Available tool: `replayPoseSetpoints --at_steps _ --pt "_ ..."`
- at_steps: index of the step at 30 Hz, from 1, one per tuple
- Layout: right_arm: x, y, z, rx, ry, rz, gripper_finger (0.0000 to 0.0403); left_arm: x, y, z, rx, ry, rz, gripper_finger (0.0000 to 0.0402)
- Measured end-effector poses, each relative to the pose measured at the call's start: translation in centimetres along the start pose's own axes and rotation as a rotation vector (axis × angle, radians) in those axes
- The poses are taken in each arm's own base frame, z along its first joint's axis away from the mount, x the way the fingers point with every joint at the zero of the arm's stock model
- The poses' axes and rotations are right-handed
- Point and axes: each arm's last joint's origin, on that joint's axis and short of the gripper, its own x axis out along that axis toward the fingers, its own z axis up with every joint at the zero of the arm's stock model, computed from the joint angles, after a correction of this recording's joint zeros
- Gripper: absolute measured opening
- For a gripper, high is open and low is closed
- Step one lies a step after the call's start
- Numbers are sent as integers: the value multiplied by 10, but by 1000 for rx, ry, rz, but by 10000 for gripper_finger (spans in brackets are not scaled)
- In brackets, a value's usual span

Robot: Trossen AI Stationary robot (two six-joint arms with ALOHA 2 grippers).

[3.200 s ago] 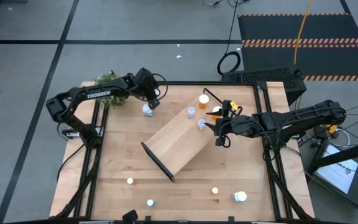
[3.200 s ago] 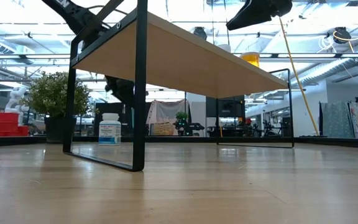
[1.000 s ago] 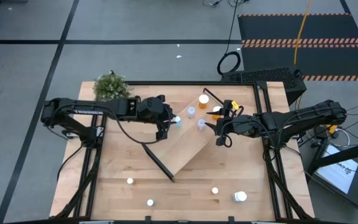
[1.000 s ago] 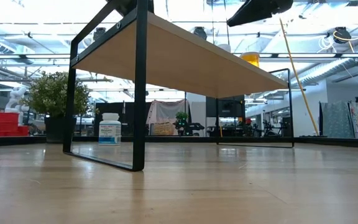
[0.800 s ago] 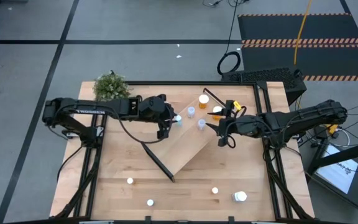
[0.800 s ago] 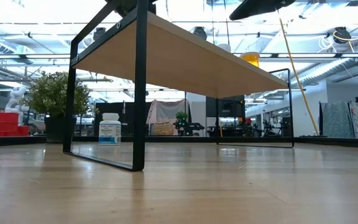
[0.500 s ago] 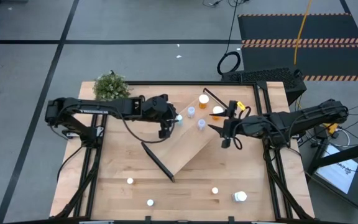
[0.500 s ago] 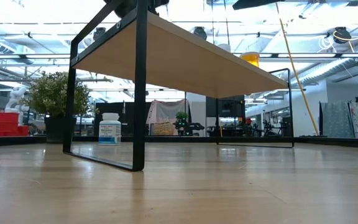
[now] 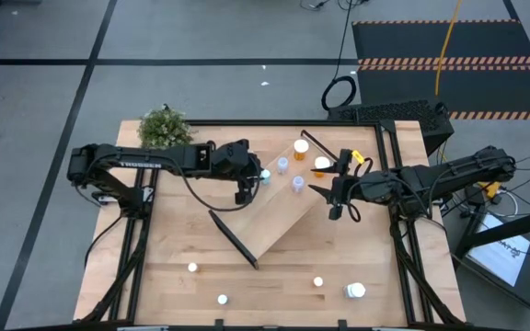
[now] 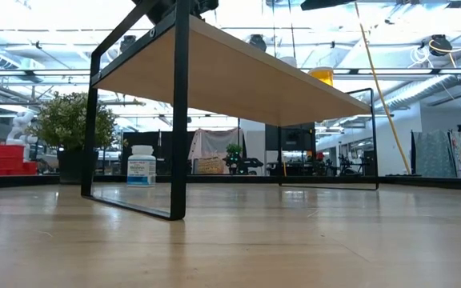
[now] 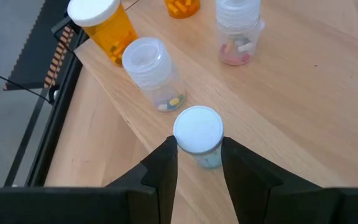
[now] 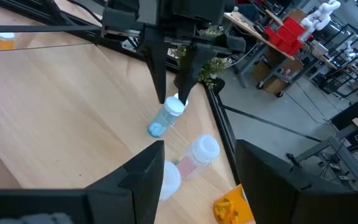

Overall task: Pick and place medicine bottles onto shelf by color
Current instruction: Put the top blue pill bottle on the shelf, then put the blue pill bottle on the shelf aligned with the other blue pill bottle

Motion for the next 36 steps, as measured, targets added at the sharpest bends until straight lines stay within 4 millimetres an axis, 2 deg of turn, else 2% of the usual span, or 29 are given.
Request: replayPoseSetpoints --at_steps 5,14,19,25,32,36 --pt "0 0 0 -1 0 0 192 0 0 0 -5 0 0 136" --pt "0 0 0 0 0 0 192 -6 1 0 -24 -2 27 214" --pt "0 0 0 -1 0 0 192 -36 6 3 -70 -51 50 236" --pt "0 0 0 -3 3 3 192 -86 6 -2 -150 -86 51 226" --pt "0 0 1 8 -6 1 192 -118 -13 -22 -184 -124 27 203" --pt "0 -2 6 78 -55 -12 192 -127 -24 -33 -198 -153 50 192"
